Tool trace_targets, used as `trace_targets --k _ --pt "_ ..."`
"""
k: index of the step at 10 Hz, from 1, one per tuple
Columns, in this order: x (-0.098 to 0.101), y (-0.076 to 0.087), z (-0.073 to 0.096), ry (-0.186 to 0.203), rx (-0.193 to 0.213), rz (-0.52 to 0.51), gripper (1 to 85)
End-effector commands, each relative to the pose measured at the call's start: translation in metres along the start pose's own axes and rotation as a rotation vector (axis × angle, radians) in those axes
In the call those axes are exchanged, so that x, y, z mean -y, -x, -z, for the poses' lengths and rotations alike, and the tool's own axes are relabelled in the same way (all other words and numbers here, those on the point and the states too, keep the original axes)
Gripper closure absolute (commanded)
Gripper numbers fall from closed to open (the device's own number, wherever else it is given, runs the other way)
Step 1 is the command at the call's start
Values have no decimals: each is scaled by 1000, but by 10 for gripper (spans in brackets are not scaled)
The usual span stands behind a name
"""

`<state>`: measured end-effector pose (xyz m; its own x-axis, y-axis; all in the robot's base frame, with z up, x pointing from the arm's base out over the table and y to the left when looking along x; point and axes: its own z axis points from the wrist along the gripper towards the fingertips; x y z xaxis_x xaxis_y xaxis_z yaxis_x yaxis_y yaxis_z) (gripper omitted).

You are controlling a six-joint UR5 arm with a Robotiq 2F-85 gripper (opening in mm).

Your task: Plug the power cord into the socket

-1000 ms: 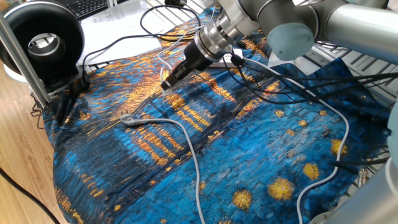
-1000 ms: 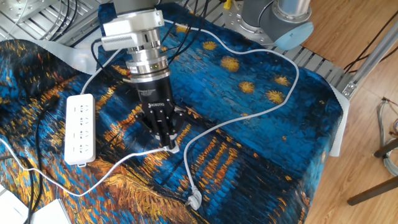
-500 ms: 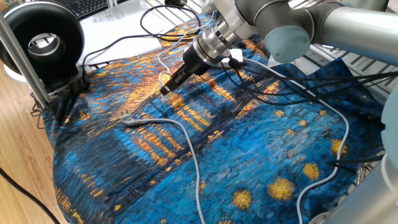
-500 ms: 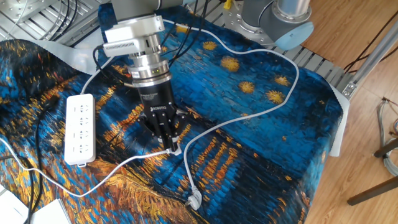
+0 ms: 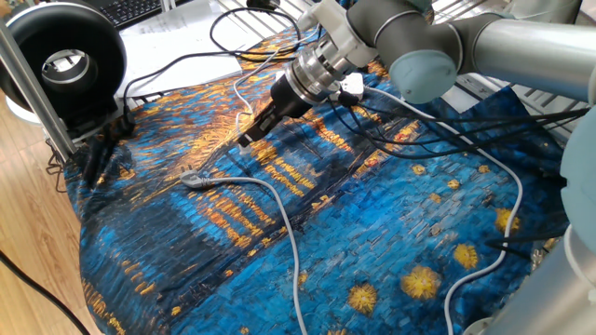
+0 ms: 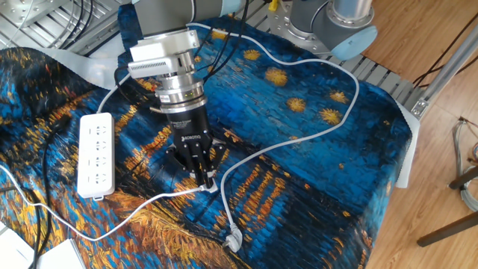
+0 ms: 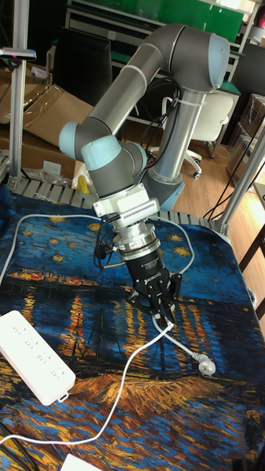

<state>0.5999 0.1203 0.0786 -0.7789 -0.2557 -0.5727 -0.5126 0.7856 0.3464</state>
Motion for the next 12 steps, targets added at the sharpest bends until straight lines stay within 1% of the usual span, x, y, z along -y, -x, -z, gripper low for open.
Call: trace_targets --k 1,2,3,4,5,6,8,9,10,12 --pt "4 -1 0 -6 -9 37 843" --pt "3 -6 0 -2 -27 66 833" --pt "6 -11 1 -11 -45 106 773" --pt "7 -13 1 -14 -58 125 710" --pt "11 -17 2 -27 -71 136 707" --pt "10 -17 2 -26 -70 135 707" --pt "1 -3 2 10 -17 115 707" --pt "-7 -1 2 39 -7 104 690" --pt "-7 -7 2 41 -32 109 667" --pt "-5 -7 2 32 -39 124 623"
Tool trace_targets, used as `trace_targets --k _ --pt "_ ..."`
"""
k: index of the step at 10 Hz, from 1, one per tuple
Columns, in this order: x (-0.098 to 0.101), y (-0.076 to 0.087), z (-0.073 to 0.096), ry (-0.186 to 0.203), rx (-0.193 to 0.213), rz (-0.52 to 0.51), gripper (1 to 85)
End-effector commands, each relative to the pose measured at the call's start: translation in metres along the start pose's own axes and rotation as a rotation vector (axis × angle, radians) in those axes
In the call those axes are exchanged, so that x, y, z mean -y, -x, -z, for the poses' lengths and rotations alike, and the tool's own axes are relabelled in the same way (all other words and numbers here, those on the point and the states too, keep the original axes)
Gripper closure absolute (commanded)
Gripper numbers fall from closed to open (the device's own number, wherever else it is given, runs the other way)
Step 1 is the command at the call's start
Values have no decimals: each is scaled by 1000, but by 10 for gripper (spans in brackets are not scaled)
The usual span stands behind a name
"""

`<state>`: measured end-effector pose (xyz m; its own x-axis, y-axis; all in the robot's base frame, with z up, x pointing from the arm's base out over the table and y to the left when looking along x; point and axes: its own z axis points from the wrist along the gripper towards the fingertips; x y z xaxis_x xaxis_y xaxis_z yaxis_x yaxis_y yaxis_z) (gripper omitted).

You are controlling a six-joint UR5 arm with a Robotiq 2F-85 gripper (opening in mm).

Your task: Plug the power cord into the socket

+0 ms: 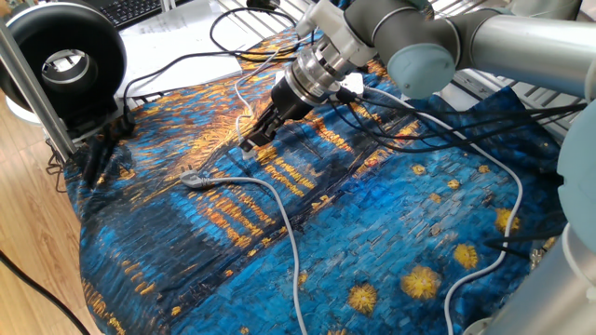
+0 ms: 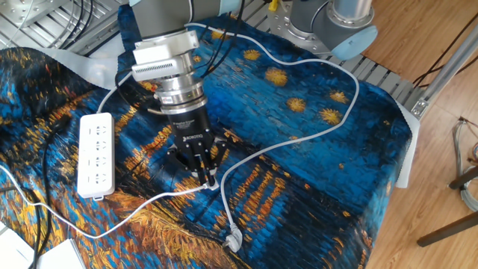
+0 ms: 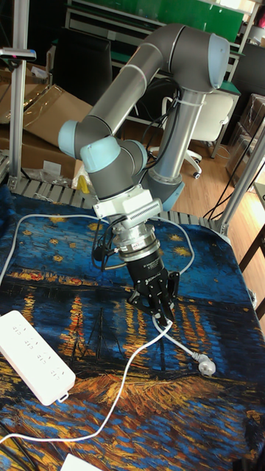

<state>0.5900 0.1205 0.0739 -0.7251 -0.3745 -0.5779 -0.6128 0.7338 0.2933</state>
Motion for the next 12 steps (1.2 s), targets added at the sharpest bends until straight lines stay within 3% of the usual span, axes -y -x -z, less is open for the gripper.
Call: trace_targets --k 1,2,5,7,8,10,11,12 --pt "-1 5 4 13 10 15 597" --pt "-4 7 4 25 19 20 527" --pt "3 3 7 9 -3 28 523" --pt "12 -1 15 -23 -33 49 520" --pt "17 -2 19 -57 -74 53 517" --pt "31 -25 41 -178 -314 82 517" --pt "16 -15 41 -170 -349 45 523" --pt "10 0 35 -205 -350 44 530"
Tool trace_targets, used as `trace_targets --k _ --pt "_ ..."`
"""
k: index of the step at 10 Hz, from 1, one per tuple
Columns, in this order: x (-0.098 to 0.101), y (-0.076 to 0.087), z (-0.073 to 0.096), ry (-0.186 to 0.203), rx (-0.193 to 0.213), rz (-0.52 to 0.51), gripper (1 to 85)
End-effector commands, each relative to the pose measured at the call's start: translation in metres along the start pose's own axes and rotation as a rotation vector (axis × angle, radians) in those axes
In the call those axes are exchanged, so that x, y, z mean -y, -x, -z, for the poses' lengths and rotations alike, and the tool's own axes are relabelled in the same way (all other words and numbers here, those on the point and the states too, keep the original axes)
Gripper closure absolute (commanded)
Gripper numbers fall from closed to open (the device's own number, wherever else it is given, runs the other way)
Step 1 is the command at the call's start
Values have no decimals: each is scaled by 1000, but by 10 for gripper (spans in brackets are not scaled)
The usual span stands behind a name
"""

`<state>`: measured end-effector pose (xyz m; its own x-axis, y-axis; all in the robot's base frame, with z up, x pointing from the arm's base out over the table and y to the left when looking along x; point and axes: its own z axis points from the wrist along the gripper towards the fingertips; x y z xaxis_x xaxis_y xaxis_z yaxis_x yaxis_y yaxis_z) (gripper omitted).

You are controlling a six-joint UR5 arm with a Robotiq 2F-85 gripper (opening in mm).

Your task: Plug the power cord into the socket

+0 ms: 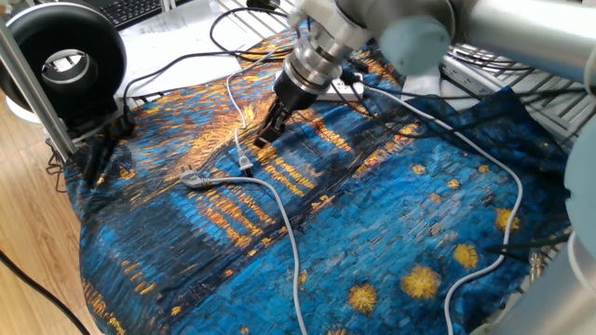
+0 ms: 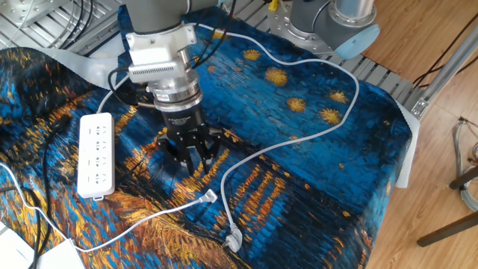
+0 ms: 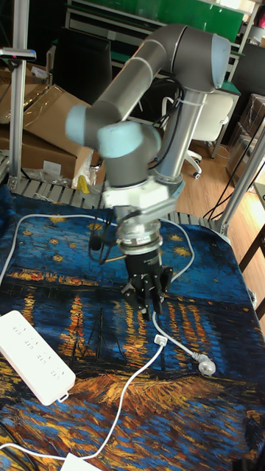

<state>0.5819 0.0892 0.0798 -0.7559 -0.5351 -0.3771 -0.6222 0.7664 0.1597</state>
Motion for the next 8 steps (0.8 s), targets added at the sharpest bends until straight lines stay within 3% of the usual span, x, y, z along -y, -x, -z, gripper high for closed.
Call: trace_targets --k 1,2,4,6,7,8 --pt "-18 8 9 -99 -153 13 530" --pt "-41 -2 1 -62 -200 43 530" --pt "-56 -16 -6 -14 -268 187 510" --pt "-40 -30 0 -72 -335 270 453" --pt "-38 -31 1 -75 -338 258 487" --pt "-38 -35 3 -46 -331 283 527"
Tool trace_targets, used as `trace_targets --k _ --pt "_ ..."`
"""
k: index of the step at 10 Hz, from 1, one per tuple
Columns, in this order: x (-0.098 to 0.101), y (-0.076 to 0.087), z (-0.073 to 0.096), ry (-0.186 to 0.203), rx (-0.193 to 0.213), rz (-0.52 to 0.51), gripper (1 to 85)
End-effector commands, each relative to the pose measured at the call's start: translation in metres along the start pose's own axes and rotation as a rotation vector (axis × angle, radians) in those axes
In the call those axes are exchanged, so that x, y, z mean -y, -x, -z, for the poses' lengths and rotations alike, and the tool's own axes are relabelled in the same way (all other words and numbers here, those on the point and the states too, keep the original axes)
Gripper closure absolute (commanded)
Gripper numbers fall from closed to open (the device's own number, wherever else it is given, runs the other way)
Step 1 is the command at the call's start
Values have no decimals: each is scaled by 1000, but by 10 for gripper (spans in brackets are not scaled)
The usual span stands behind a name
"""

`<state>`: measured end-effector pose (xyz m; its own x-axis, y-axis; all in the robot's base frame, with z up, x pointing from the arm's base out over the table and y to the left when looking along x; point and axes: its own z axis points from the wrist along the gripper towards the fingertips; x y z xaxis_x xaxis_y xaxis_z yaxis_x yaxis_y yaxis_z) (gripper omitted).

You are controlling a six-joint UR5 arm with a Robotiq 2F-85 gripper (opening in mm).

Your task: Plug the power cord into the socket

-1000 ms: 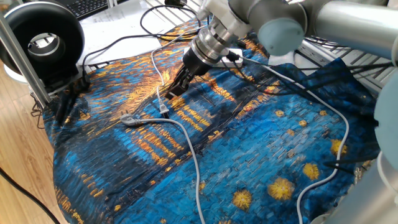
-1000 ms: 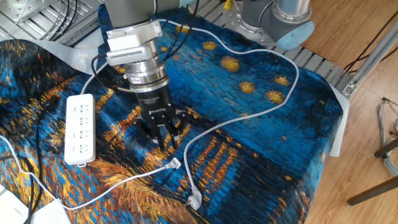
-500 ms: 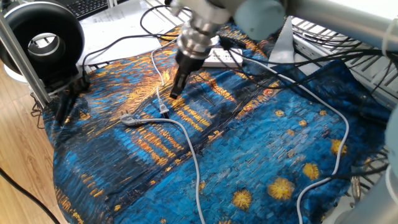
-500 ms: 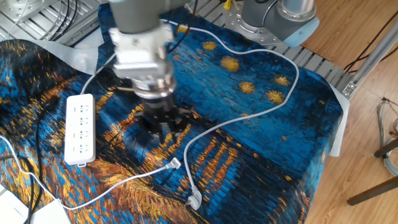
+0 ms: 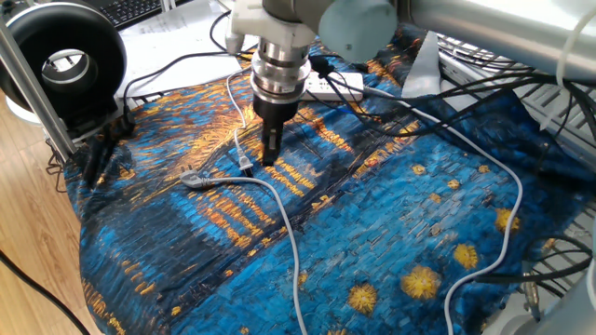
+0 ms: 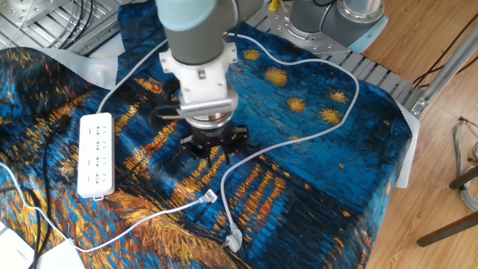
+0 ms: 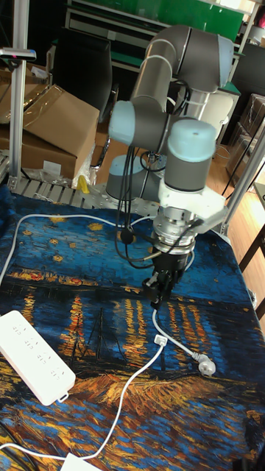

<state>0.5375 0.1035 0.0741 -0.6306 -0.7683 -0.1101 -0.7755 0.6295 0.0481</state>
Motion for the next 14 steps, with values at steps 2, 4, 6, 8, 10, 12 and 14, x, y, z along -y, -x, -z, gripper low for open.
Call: trace_targets --k 2,4,6,8,10,12,14 --pt "-10 -55 8 56 -182 87 510" --pt "-14 -67 11 76 -231 117 517" --pt "-17 -44 10 91 -234 120 517" --pt "-16 -15 11 61 -273 130 527" --pt "-19 8 9 64 -263 107 573" --pt "-26 28 11 79 -242 110 570" --pt "-8 11 15 42 -303 204 630"
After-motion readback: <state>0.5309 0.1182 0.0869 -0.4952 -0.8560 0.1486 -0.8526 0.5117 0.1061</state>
